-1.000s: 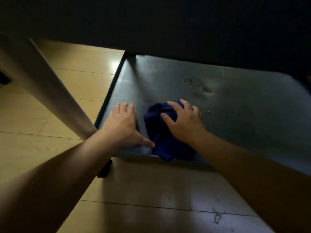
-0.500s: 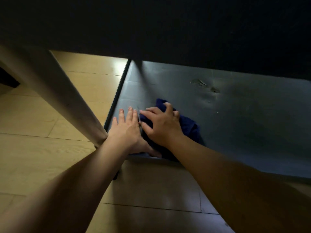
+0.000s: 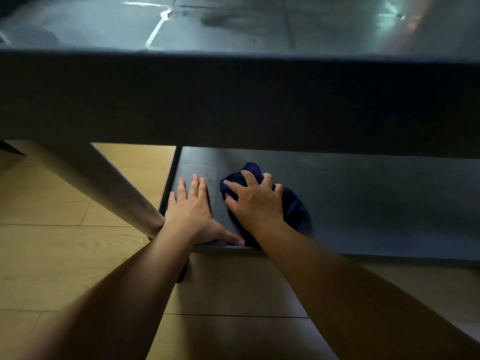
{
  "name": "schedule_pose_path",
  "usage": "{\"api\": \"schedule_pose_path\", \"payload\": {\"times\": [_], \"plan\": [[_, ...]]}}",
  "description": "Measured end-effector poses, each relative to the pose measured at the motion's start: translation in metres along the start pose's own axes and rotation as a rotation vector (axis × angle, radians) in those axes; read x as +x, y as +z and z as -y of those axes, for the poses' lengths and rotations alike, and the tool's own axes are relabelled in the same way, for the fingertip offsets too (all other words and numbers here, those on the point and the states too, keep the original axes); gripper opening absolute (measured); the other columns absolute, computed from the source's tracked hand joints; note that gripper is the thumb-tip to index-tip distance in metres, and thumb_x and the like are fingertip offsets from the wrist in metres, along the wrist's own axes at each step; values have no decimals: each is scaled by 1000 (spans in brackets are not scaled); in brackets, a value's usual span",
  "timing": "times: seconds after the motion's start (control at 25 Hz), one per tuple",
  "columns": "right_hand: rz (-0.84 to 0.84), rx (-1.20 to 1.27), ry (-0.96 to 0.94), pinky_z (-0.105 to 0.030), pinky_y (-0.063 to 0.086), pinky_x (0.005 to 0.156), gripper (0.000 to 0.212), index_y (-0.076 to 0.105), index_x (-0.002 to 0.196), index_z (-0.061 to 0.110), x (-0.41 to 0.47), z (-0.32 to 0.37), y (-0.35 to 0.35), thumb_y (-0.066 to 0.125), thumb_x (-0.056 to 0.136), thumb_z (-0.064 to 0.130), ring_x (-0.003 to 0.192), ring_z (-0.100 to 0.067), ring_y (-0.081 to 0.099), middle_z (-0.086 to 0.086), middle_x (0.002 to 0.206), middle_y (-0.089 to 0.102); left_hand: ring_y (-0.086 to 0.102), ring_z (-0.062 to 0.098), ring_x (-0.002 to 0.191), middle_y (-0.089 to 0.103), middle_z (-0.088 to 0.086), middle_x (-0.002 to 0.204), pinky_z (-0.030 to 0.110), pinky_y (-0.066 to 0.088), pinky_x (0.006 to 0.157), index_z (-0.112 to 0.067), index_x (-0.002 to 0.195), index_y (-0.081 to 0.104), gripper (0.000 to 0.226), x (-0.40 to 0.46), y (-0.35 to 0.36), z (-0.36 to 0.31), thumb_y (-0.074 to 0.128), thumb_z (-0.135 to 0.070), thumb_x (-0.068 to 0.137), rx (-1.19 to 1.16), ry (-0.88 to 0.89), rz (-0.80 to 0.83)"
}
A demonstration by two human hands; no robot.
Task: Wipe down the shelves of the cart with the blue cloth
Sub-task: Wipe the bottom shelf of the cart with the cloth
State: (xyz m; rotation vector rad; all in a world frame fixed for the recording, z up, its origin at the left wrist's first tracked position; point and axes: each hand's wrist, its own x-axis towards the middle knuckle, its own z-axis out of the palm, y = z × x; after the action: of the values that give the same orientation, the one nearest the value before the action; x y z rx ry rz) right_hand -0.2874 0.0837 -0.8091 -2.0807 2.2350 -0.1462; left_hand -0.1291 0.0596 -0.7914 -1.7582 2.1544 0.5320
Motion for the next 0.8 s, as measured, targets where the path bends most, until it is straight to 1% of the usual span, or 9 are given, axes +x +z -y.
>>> {"api": "schedule_pose_path", "payload": {"times": [0.12,0.2,0.32,0.4,0.48,0.56,0.64,0.72,0.8], "plan": [[-1,23,28,-52,37,91,39,53,127,46,-12,-32,-4,44,90,56,115,-38,44,1,145,44,-24,33,157,-23,6,174,55,-5,128,-19,161,-21,193,-4,2,0,41,-110,3,-3,-16,3],[6,4,85,-50,39,89,38,53,124,47,-20,-61,-5,43,88,57,111,-38,45,2,142,45,-24,33,157,-22,5,174,55,-5,128,-19,161,-20,193,-5,2,0,43,-111,4,-8,-13,3],[-15,-9,195,-48,42,89,47,55,123,49,-39,-128,-6,36,83,61,108,-39,48,4,142,48,-23,33,158,-21,5,174,56,-4,128,-20,162,-19,192,-4,3,-1,45,-112,6,-12,-3,-16],[5,-33,271,-49,43,95,59,53,131,47,-52,-186,-11,25,81,64,119,-39,49,1,148,45,-21,34,158,-20,6,174,56,-2,129,-19,162,-18,193,-4,3,0,45,-112,6,-10,-3,-25],[93,-58,295,-52,39,102,63,42,140,46,-58,-224,-17,20,84,65,132,-38,42,-2,156,36,-19,35,159,-18,7,175,57,-1,129,-19,163,-17,192,-5,2,0,47,-112,7,-5,2,-34],[113,-68,322,-58,35,106,61,32,144,47,-61,-230,-17,21,88,67,137,-41,34,-3,161,26,-14,38,159,-13,10,175,59,3,129,-18,164,-12,192,-6,-1,-4,49,-111,7,-3,14,-41],[37,-85,383,-64,35,103,63,25,144,47,-67,-216,-13,27,87,74,136,-44,28,-1,160,17,-8,42,160,-6,13,176,62,8,128,-16,164,-4,188,-9,-7,-7,56,-108,11,27,16,-38],[-30,-117,460,-65,36,100,68,25,143,46,-75,-206,-18,31,83,78,132,-48,31,-6,156,18,-3,44,159,-1,15,175,65,11,125,-16,163,0,182,-10,-15,-11,65,-105,19,71,9,-14],[14,-134,493,-65,33,102,63,33,141,42,-76,-202,-27,34,86,74,128,-49,37,-13,151,25,-3,47,159,-1,15,175,66,12,126,-20,164,-4,178,-11,-20,-14,66,-105,24,137,11,-3]]}}
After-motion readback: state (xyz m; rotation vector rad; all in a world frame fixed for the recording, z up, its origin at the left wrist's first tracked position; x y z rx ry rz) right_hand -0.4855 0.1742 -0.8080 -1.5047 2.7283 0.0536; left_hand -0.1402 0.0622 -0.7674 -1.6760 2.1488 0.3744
